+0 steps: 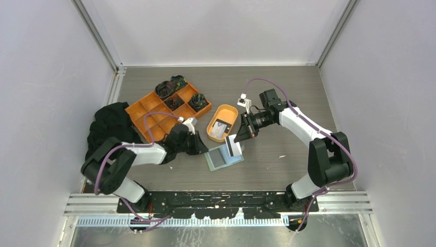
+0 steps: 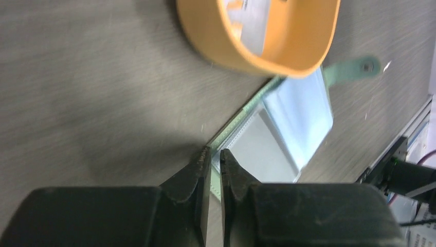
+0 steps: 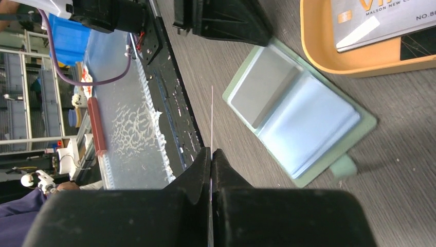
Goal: Put the credit cards into the card holder
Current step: Insert the credit card into the card holder.
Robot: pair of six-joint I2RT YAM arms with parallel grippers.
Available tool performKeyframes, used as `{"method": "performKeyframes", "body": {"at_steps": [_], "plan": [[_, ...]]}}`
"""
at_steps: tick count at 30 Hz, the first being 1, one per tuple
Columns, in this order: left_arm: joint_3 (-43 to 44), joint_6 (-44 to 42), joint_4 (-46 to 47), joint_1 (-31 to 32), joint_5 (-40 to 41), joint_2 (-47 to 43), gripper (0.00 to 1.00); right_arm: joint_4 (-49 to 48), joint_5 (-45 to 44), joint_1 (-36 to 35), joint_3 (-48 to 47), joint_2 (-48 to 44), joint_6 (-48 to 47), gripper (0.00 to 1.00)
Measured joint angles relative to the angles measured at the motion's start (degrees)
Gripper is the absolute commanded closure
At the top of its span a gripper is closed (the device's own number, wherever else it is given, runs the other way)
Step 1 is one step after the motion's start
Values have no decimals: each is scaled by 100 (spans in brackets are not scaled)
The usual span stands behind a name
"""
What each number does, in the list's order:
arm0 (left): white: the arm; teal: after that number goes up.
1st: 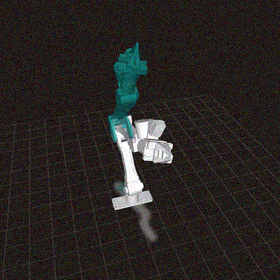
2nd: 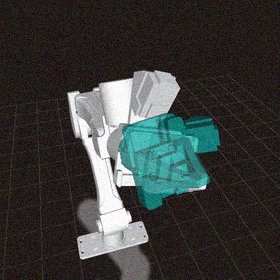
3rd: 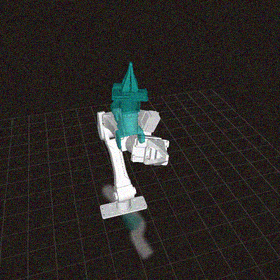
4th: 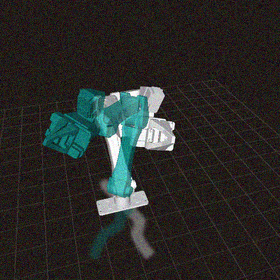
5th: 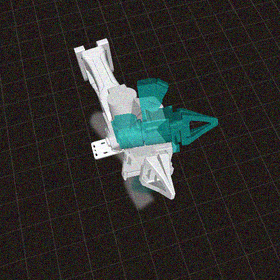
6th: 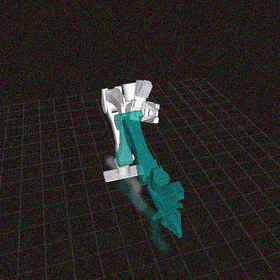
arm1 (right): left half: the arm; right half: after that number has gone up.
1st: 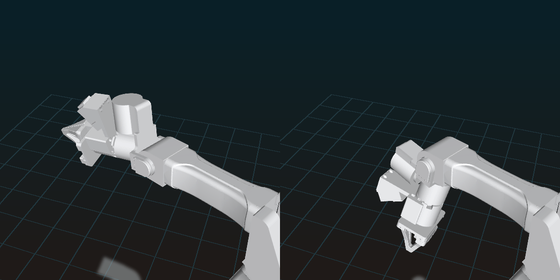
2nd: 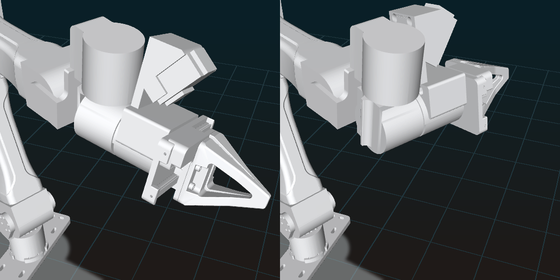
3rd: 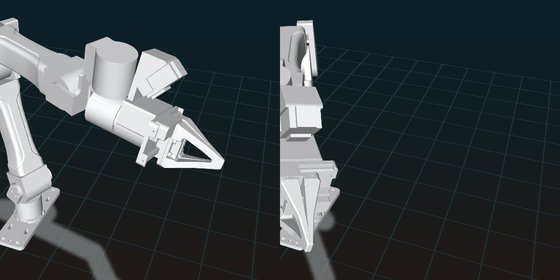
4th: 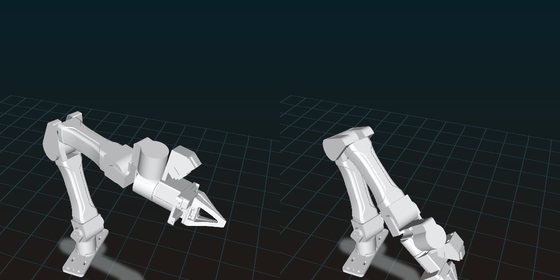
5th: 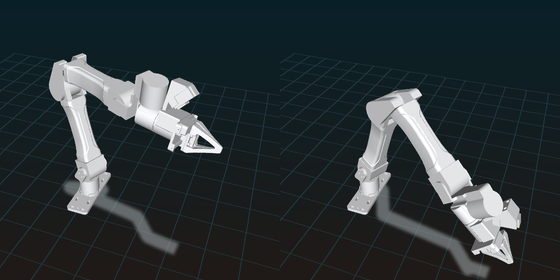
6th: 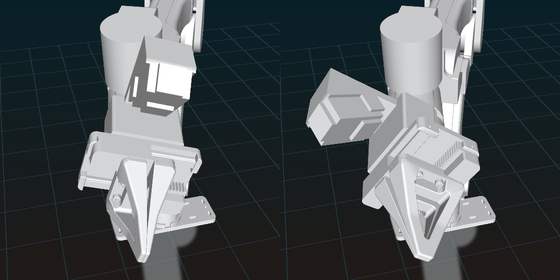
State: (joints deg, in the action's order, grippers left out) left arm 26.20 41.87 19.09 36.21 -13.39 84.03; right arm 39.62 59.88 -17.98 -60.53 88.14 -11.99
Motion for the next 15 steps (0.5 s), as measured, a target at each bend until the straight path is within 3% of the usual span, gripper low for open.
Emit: {"method": "performKeyframes", "body": {"at_steps": [5,15], "plan": [[691,129,216,-13,31,800,88,103,-26,39,-4,0,-52,99],[1611,-13,-85,-48,227,1432,83,225,-96,46,-57,55,-138,99]]}}
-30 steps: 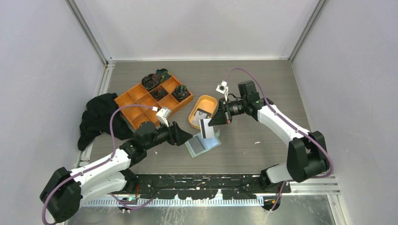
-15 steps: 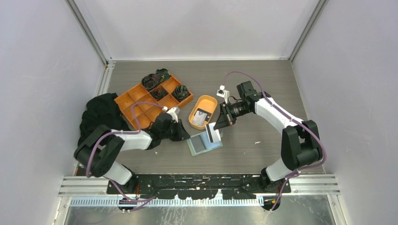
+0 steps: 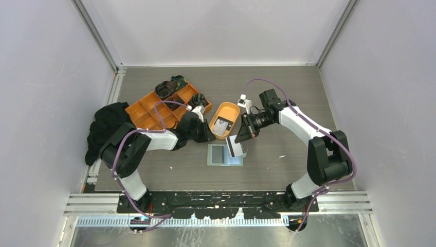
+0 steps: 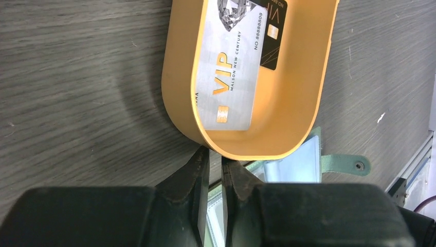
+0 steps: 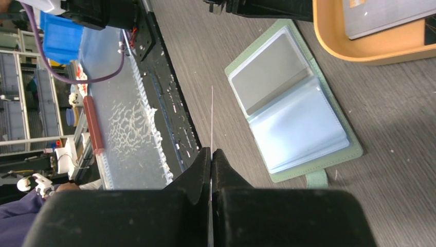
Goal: Put the credit cards into the card holder
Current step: Insert the credit card into the card holder.
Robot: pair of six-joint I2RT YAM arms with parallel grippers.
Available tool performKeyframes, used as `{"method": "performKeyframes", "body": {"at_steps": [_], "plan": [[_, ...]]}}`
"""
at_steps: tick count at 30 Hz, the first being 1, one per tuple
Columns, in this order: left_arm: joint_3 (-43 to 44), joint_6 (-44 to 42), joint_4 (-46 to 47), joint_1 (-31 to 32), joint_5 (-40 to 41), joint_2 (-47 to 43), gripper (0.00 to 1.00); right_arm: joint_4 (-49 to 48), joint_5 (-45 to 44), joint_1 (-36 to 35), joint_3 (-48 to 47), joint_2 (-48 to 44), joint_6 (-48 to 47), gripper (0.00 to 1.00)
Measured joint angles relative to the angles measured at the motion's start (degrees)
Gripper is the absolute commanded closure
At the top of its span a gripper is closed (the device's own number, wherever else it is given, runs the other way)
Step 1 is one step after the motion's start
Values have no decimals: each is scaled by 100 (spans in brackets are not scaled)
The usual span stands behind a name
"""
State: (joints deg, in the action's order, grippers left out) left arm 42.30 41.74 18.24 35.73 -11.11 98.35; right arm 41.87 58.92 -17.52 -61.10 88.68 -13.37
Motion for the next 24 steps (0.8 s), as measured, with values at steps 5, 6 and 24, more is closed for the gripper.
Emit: {"method": "performKeyframes", "body": {"at_steps": [5,6,24], "plan": [[129,-17,0,-2,-52,177,80,-210,-304,2,13,153,223,99],[219,-22,-17,-2,-81,236,79,-372,-382,2,68,177,348,99],[-852,-33,411,-2,-293,-664,58,-4409,-1104,39,2197,199,3805,99]]}}
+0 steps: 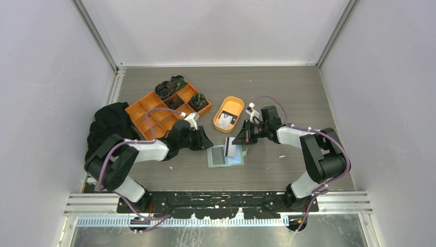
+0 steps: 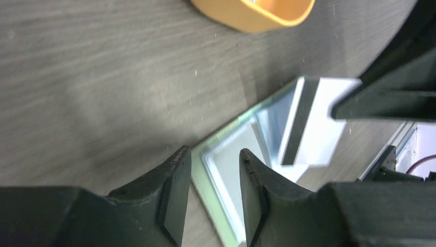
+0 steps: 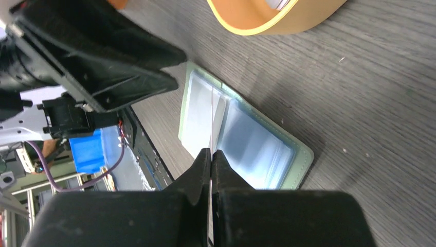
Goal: Put the credit cards into the card holder
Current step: Insert the credit card into the card holder.
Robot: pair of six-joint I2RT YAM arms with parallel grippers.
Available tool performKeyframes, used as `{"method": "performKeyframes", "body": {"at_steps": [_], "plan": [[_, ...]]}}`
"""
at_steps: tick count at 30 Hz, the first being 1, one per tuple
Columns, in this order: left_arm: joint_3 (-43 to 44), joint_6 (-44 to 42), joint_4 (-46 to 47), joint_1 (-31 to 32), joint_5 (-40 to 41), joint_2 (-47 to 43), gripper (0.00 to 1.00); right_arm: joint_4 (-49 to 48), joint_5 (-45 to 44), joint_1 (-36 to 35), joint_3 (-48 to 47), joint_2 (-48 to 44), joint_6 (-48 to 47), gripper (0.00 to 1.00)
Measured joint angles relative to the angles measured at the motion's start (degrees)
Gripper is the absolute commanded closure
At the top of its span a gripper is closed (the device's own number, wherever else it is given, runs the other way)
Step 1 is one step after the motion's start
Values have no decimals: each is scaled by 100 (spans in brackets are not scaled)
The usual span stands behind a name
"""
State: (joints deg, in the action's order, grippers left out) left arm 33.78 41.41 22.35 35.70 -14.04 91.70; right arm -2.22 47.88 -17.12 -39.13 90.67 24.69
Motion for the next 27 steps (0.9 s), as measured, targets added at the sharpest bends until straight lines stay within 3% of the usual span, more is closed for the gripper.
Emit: {"method": "performKeyframes", "body": {"at_steps": [11,27], "plan": [[-935,238,-505,118,356,-1980,55,-640,-138,0,146,225,577,99],[-1248,1165,-1215,955,957,-2087,55,-616,-4,-39,164,472,350,99]]}}
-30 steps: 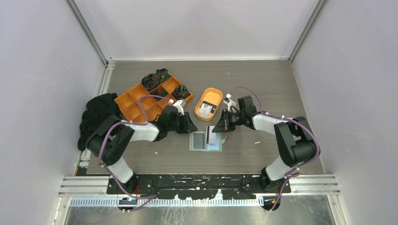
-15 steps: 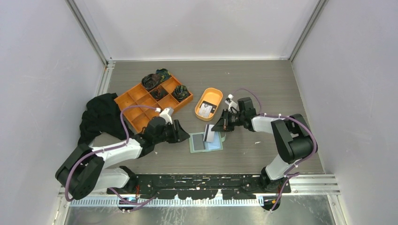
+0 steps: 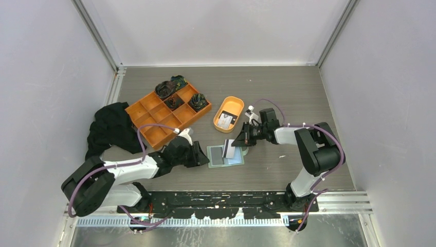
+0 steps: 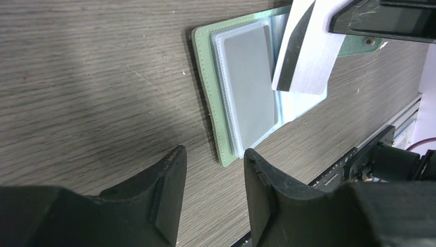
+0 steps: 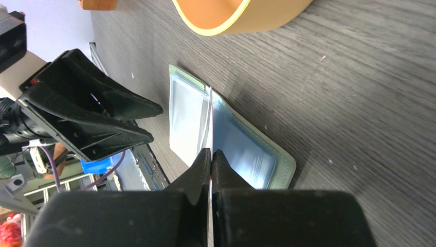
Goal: Put the credit cards into the card holder
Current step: Insert the credit card into the card holder.
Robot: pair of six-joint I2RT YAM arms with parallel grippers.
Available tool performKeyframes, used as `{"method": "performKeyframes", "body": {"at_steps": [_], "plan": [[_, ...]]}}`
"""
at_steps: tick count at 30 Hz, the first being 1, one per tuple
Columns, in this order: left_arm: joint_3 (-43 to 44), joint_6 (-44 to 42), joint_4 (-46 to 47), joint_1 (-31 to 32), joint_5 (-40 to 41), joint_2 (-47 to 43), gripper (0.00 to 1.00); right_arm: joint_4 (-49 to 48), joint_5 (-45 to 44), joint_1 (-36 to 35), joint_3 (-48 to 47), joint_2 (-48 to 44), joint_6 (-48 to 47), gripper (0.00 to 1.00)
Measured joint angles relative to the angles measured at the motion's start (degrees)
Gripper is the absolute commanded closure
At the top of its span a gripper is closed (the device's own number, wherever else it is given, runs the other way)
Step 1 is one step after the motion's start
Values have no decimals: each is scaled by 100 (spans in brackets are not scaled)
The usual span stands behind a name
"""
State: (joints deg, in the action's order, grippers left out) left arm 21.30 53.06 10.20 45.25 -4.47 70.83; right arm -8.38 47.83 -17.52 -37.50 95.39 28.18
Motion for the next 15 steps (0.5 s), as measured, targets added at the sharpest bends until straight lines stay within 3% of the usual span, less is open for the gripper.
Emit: {"method": "performKeyframes", "body": {"at_steps": [15], "plan": [[278,208,181,120,46,625,61,48,350,-107,0,177,-214,99]]}}
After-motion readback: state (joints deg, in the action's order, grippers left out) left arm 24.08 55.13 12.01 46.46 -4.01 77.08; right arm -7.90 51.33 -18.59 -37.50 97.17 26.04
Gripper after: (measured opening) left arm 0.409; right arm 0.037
